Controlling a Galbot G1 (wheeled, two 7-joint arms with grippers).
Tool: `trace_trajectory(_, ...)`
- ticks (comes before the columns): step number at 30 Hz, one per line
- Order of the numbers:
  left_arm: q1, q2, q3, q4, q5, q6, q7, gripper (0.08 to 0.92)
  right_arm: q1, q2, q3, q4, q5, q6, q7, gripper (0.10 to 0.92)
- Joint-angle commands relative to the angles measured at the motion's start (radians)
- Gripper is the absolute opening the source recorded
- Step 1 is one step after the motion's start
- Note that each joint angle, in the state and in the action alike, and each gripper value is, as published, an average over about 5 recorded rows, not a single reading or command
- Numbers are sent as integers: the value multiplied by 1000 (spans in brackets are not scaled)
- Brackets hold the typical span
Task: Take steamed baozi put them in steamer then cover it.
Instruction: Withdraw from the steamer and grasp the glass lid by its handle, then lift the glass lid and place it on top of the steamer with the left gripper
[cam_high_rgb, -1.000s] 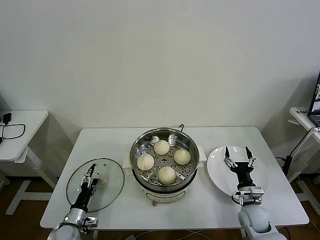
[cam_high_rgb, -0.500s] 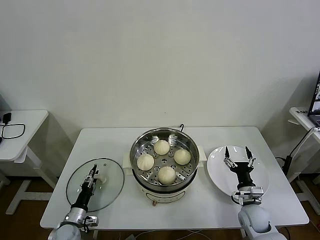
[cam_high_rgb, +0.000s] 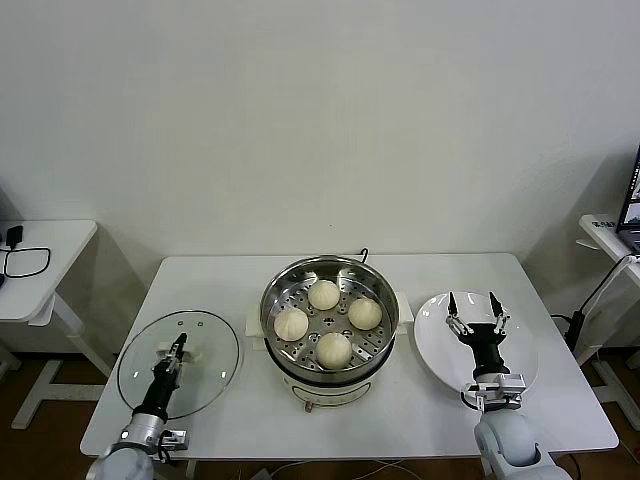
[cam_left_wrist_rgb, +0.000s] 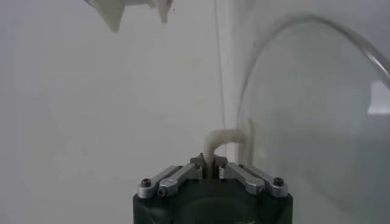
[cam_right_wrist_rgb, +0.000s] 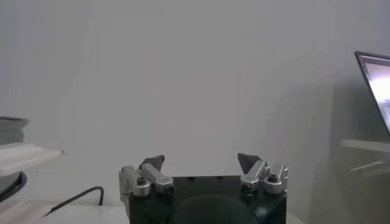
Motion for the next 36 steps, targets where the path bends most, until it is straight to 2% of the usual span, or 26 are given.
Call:
trace_trajectory(1,43,67,-121,-327,-131,62,88,194,5,1,-3,0,-3,-1,1,823)
trace_trajectory(5,52,92,-144,-511,-179,113,171,194,11,3,-3,1,-2,-3,4,823)
trace_trajectory(9,53,91,-87,-694,-179,172,256,194,11,6,-3,4,-3,-3,6,823)
trace_trajectory(13,48,73,69,-846,-160,253,337,194,11,8,-2,6,-2,-6,6,823)
trace_trajectory(16,14,45,241,-899,-100,333,395,194,11,10,-4,4,-2,-10,7,823)
trace_trajectory(20,-72,-30,478,-874,33,418,487,194,8,17,-1,0,-10,-18,16,823)
trace_trajectory(24,-144,-87,626,-790,96,488,567,194,7,27,10,-10,-20,-20,22,823)
trace_trajectory(31,-237,-156,749,-664,197,598,667,194,16,49,35,-43,-31,-16,17,823)
trace_trajectory(36,-256,-197,775,-603,241,624,684,194,29,61,38,-63,-40,-14,16,823)
